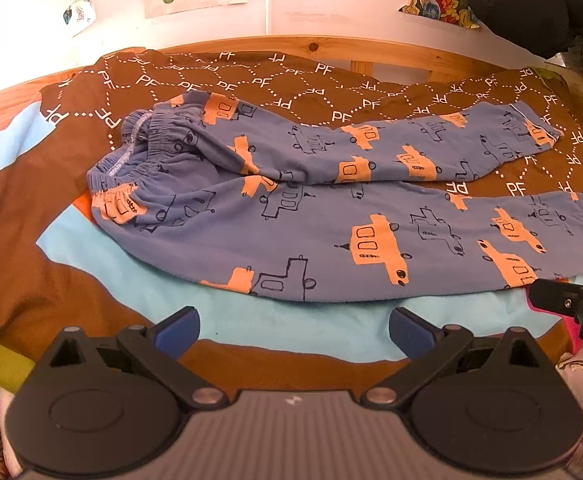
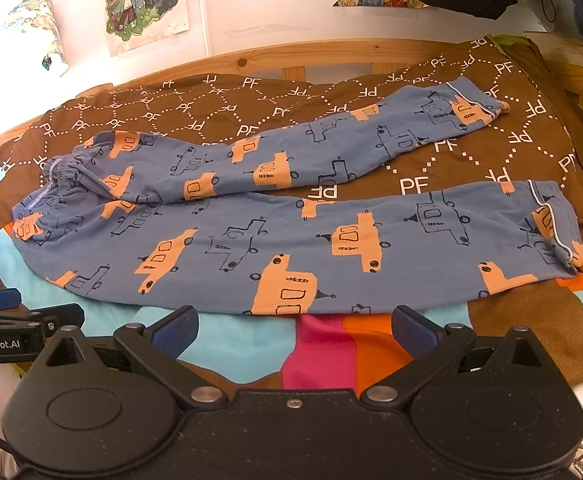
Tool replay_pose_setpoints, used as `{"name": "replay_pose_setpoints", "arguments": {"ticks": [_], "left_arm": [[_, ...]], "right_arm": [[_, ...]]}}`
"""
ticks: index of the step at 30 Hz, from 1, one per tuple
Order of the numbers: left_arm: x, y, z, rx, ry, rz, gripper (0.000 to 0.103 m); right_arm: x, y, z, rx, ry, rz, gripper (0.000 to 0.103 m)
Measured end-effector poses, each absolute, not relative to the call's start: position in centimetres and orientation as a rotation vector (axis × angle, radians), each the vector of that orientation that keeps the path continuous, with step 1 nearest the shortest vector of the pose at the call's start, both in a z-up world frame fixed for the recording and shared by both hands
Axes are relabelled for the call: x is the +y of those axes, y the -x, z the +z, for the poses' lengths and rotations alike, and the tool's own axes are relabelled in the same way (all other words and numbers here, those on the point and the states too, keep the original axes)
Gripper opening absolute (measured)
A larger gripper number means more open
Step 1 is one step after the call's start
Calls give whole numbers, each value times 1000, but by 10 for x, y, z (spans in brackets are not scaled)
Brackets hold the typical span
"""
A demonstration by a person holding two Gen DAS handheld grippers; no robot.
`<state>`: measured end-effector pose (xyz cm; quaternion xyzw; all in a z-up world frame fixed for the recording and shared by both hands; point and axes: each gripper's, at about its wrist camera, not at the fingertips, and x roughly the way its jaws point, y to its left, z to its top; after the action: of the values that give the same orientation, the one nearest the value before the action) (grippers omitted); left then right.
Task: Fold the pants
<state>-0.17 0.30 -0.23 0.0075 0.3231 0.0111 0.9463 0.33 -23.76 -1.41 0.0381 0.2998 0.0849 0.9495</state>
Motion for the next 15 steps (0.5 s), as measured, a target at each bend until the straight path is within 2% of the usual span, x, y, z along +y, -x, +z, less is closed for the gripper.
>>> {"name": "replay_pose_setpoints", "arguments": {"ticks": [15], "left_arm": [[4, 2, -4, 662, -11, 23, 103]], "right_arm": [[-237, -3, -14, 610, -79, 173, 102]]}}
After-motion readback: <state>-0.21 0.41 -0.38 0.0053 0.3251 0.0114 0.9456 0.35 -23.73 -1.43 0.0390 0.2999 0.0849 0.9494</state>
